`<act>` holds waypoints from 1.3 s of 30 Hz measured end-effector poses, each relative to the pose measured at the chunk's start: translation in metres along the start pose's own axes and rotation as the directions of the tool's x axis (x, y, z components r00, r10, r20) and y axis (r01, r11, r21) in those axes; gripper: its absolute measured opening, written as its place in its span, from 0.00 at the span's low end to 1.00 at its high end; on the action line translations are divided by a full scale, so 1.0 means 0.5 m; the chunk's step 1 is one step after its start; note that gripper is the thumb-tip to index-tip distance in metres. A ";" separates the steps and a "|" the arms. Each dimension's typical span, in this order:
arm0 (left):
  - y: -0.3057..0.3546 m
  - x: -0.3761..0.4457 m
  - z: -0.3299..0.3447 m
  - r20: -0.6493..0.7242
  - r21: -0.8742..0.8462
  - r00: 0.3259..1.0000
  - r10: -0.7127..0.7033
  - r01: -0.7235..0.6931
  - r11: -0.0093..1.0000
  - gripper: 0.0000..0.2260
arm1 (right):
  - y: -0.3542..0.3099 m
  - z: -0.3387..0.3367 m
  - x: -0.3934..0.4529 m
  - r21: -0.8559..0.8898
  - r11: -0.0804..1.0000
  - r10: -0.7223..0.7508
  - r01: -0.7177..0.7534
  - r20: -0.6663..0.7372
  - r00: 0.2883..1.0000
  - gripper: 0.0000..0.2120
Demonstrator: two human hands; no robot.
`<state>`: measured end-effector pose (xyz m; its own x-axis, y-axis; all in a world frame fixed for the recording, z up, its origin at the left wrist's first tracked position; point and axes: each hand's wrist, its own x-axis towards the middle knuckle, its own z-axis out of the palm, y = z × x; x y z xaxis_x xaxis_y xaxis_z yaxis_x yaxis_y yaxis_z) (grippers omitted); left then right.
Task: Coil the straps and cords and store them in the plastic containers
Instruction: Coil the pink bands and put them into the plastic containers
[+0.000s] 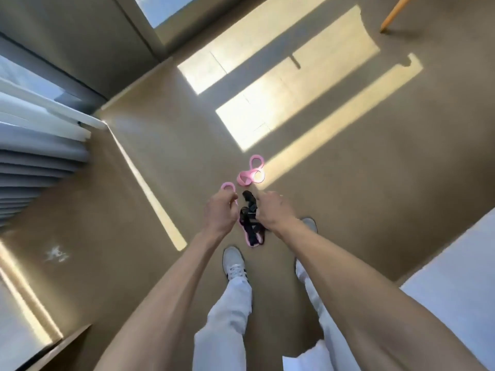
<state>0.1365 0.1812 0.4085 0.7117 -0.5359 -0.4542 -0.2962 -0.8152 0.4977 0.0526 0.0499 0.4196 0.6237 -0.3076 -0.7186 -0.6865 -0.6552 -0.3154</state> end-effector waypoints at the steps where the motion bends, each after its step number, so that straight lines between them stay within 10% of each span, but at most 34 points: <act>1: -0.026 0.034 0.051 0.024 0.007 1.000 -0.017 0.017 1.000 0.07 | 0.018 0.031 0.058 -0.011 1.000 -0.009 0.009 0.014 1.000 0.12; 15: -0.324 0.522 0.566 0.037 -0.059 0.916 -0.399 0.401 0.914 0.19 | 0.261 0.381 0.664 0.056 0.989 0.136 -0.133 -0.042 0.990 0.14; 19: -0.336 0.556 0.617 0.081 -0.139 0.881 -0.466 0.473 0.870 0.09 | 0.275 0.415 0.682 0.184 0.958 0.224 -0.219 -0.008 0.975 0.11; 34: -0.069 0.211 0.178 0.347 -0.733 0.857 -0.381 0.501 0.460 0.08 | -0.003 0.107 0.305 0.901 0.120 0.510 -0.416 0.303 0.805 0.08; 39: 0.039 -0.022 -0.090 0.329 -0.751 0.860 -0.389 0.489 0.445 0.13 | -0.148 -0.090 0.033 0.888 0.120 0.507 -0.444 0.330 0.796 0.07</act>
<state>0.1513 0.1808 0.4564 0.5178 -0.2161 -0.8277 0.6941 -0.4594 0.5542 0.1305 0.0624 0.4591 0.0250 -0.3494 -0.9367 -0.6913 0.6708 -0.2686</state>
